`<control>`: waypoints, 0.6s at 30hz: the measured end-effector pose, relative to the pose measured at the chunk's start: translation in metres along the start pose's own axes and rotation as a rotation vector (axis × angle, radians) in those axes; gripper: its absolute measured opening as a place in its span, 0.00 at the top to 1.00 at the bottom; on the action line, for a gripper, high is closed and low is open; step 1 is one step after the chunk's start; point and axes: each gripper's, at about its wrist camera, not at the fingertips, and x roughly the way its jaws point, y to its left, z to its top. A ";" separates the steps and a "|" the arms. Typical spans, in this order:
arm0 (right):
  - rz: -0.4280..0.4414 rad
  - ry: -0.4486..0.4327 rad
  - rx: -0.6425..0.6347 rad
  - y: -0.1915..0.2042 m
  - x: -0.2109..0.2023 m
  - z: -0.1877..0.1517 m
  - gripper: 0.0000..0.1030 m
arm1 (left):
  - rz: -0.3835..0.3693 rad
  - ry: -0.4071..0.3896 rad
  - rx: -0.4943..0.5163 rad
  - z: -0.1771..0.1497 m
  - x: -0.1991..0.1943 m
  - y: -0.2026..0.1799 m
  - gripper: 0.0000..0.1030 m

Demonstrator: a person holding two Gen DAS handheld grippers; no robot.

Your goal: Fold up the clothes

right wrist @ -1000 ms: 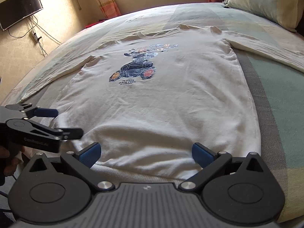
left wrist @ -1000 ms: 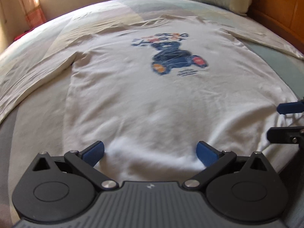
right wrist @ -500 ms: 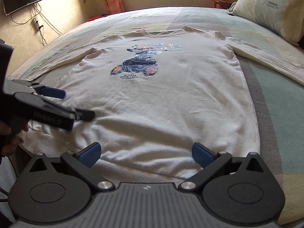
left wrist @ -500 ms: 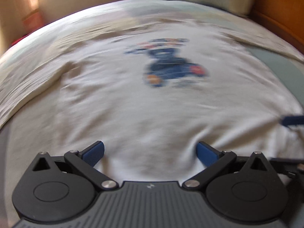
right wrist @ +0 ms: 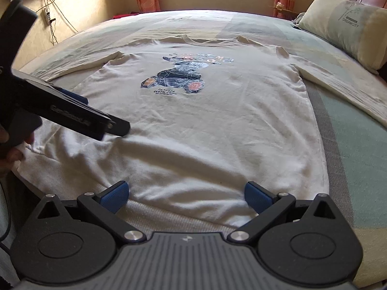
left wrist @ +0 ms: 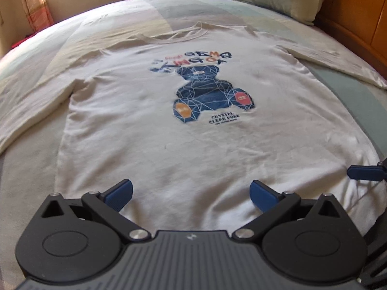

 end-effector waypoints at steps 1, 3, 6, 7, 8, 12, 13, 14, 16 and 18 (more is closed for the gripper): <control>-0.005 0.008 0.001 0.001 0.001 0.002 0.00 | -0.006 -0.010 -0.003 0.000 -0.001 0.001 0.01; -0.020 0.006 0.008 0.003 0.002 0.001 0.00 | -0.014 -0.023 -0.004 0.001 -0.003 0.004 0.01; -0.040 -0.007 0.002 0.007 0.002 -0.002 0.00 | 0.024 -0.015 0.017 0.005 0.006 0.007 0.01; -0.037 -0.012 -0.004 0.007 0.001 -0.003 0.00 | 0.038 -0.006 0.017 0.006 0.010 0.009 0.01; -0.033 -0.016 -0.008 0.006 0.001 -0.004 0.00 | 0.038 -0.002 0.004 0.005 0.013 0.011 0.00; -0.010 0.005 -0.039 0.004 -0.005 -0.004 0.00 | 0.043 -0.007 -0.069 -0.002 0.010 0.025 0.00; -0.012 0.014 -0.048 0.004 -0.007 -0.005 0.00 | 0.048 -0.004 -0.085 -0.004 0.007 0.028 0.00; -0.015 0.024 -0.056 0.005 -0.009 -0.005 0.00 | 0.052 -0.002 -0.100 -0.005 0.005 0.031 0.00; -0.019 0.033 -0.061 0.006 -0.014 -0.003 0.00 | 0.049 -0.015 -0.103 -0.002 -0.001 0.033 0.01; -0.034 -0.015 -0.043 0.004 -0.018 0.005 0.00 | 0.040 -0.030 -0.097 0.004 -0.004 0.034 0.01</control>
